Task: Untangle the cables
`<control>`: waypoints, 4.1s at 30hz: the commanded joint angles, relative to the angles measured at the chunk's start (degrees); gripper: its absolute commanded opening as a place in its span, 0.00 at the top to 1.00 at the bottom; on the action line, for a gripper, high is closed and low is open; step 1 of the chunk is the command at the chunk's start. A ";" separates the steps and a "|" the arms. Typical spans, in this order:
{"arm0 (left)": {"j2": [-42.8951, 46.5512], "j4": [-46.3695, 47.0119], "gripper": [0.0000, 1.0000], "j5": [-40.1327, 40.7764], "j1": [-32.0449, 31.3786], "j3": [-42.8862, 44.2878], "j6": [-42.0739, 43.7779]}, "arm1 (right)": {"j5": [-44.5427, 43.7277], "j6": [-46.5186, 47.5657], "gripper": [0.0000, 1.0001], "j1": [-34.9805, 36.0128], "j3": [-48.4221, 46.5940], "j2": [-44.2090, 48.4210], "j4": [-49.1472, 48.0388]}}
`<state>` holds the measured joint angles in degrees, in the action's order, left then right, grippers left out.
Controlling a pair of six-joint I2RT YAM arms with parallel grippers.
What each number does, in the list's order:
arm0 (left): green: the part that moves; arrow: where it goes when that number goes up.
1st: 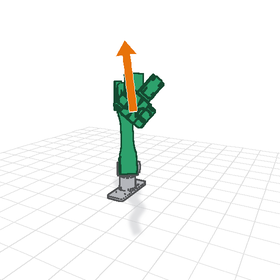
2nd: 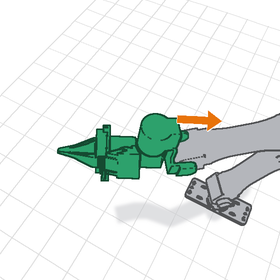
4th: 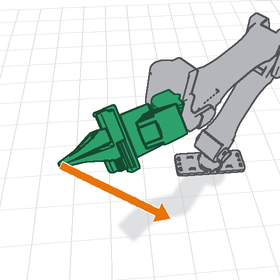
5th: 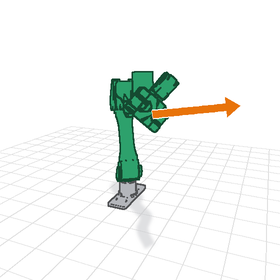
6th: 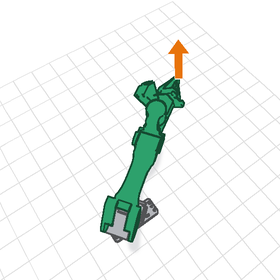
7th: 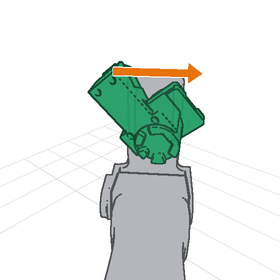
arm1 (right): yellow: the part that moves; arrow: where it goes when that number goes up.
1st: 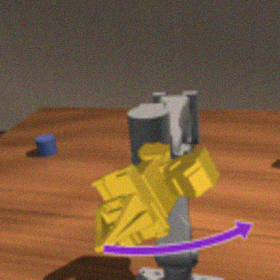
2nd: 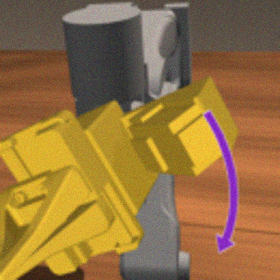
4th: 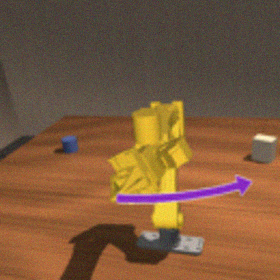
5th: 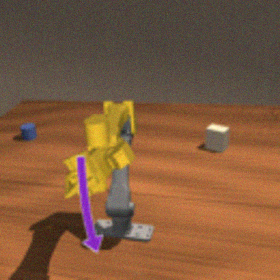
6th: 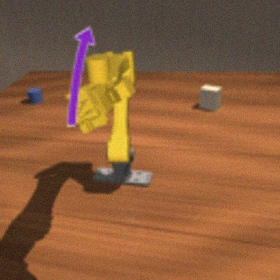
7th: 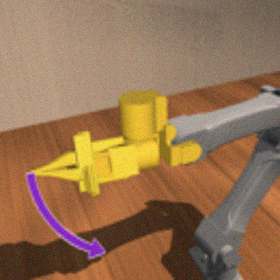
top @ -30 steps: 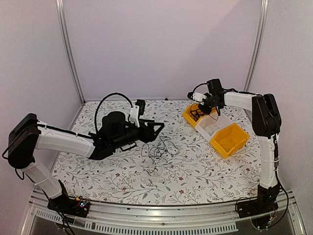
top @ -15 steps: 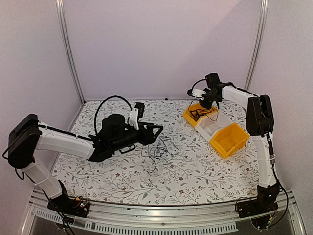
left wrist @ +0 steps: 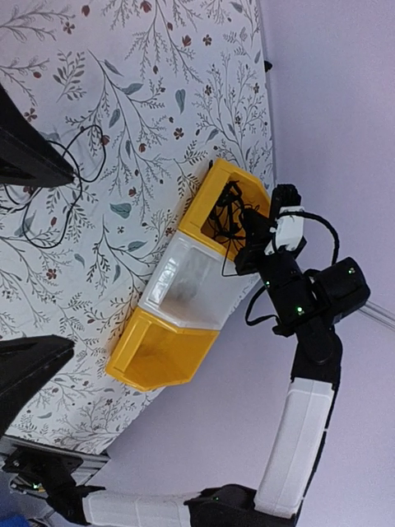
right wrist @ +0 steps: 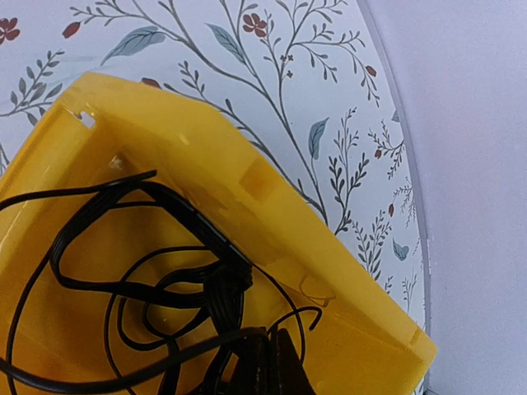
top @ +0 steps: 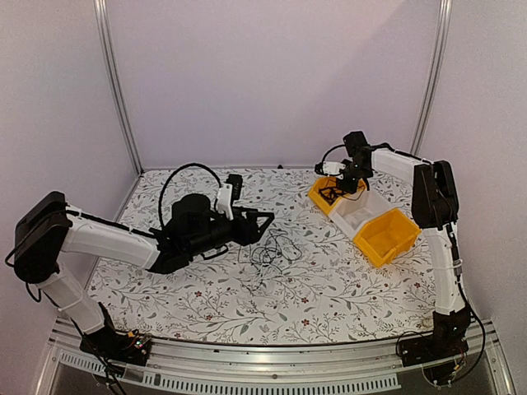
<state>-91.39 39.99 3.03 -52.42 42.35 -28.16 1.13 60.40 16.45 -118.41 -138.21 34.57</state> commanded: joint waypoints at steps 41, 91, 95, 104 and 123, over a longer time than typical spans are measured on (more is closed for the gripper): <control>-4.79 2.20 0.38 -2.58 -1.60 1.40 -0.76 | 2.96 -9.28 0.60 0.83 32.29 31.57 2.91; -7.10 1.78 0.38 -3.28 -1.79 1.71 -1.19 | -4.91 -7.97 1.00 3.32 41.02 31.40 -8.71; -7.41 1.77 0.38 -3.46 -1.73 1.77 -1.32 | -5.90 -6.47 1.00 3.27 38.67 31.15 -8.84; -7.90 1.63 0.38 -3.47 -1.73 1.69 -1.65 | -7.66 -2.87 1.00 3.38 30.29 25.68 -7.76; -7.17 -0.17 0.38 -3.19 -1.61 1.32 -0.92 | 0.21 -6.53 1.00 2.99 17.85 14.62 -0.22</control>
<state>-98.52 40.71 -0.38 -53.41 43.92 -29.61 -2.98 55.90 19.49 -98.54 -123.11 30.87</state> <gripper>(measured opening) 0.620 0.016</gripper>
